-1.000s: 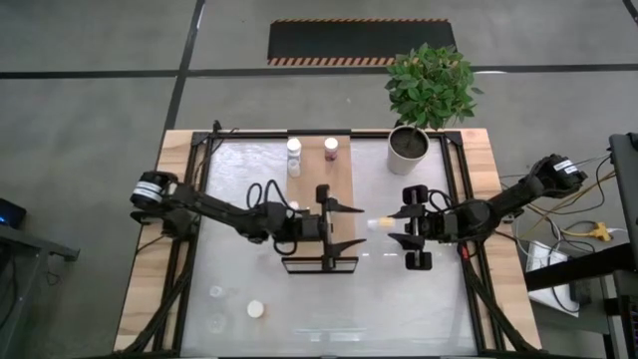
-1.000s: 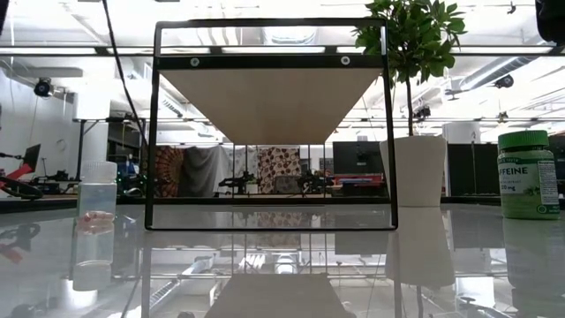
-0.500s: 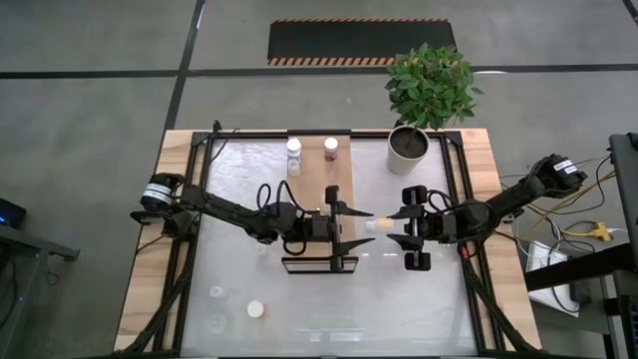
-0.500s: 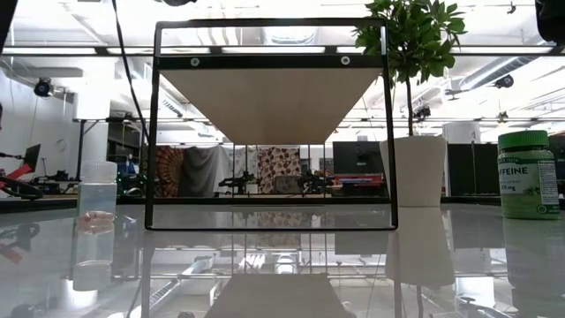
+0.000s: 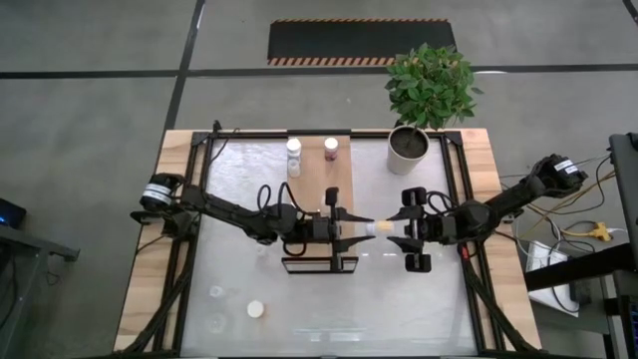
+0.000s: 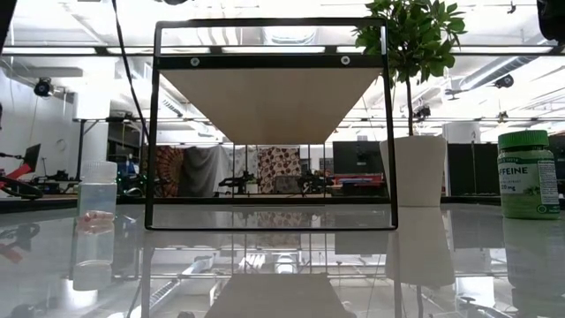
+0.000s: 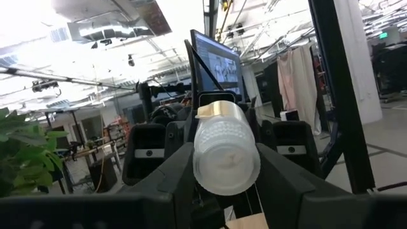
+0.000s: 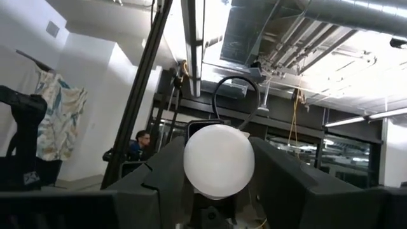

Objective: Pick and place medicine bottles onto shelf by color
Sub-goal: Put the transparent pill bottle on the shelf

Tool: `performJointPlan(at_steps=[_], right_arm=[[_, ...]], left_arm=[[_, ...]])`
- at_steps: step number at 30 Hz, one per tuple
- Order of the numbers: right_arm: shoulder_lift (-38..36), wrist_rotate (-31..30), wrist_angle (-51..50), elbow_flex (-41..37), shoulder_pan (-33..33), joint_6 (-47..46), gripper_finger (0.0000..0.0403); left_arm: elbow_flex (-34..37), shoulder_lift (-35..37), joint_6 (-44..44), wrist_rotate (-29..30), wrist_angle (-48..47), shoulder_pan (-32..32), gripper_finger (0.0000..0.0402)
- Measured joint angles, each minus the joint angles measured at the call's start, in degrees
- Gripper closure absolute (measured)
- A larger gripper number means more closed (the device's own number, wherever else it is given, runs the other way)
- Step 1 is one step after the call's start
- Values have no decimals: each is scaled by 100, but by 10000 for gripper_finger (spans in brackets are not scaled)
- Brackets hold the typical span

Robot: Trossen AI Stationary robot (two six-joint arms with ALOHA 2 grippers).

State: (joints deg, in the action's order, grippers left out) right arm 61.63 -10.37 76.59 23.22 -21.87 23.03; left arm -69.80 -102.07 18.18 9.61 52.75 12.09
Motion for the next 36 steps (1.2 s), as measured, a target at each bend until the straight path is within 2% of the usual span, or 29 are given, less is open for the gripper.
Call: performJointPlan(at_steps=[8, 13, 17, 21, 26, 33, 36], right_arm=[[-236, -77, -598, 0, 5, -437, 182], [-788, -193, -1398, 0, 0, -840, 169], [-1288, -449, -2191, 0, 0, -1102, 166], [-1669, -509, -2748, 0, 0, -1297, 171], [-1808, -617, -3005, 0, 0, -1300, 177], [-1758, -759, -3047, 0, 4, -1293, 177], [-1762, -794, -3092, 0, 4, -1298, 177]], left_arm=[[0, 241, -292, 458, -845, 61, 286], [1, 817, -826, 912, -2559, 208, 286], [-170, 1322, -1777, 1350, -4415, 293, 286], [-863, 1468, -2773, 1455, -6525, 298, 286], [-2097, 1113, -3458, 1435, -8778, 292, 286], [-3769, 237, -3979, 602, -11433, 292, 286], [-4302, -146, -4073, 533, -12420, 275, 286]])
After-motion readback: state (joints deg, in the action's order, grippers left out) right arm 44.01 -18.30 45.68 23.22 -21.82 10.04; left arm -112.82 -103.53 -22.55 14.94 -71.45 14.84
